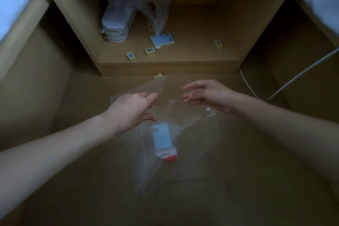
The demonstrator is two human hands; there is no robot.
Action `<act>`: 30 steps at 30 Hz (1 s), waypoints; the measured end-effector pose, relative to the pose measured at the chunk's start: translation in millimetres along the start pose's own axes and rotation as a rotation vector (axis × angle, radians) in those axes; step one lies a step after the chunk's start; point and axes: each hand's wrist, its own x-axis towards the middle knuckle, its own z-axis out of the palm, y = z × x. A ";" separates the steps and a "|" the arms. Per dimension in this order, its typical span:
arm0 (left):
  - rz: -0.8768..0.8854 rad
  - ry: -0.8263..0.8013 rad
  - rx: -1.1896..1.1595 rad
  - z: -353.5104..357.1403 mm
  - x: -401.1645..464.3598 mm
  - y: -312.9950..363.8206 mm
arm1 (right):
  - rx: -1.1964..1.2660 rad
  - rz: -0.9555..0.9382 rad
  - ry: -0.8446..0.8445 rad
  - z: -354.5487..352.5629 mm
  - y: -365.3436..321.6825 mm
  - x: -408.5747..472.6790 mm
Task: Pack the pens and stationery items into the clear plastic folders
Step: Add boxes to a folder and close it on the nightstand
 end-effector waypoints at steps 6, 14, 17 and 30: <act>-0.074 -0.025 0.051 -18.1 -9.0 -28.3 | -0.227 -0.036 0.199 -17.1 -69.7 14.6; -0.097 -0.027 0.048 -26.2 -11.4 -51.3 | -0.569 -0.029 0.363 -23.5 -72.6 60.1; -0.138 0.002 0.015 -20.7 -13.5 -59.1 | -0.662 0.008 0.363 -21.7 -55.7 89.7; -0.406 -0.060 -0.038 -13.3 -24.8 -91.5 | -0.830 -0.203 0.235 -23.2 -88.4 244.2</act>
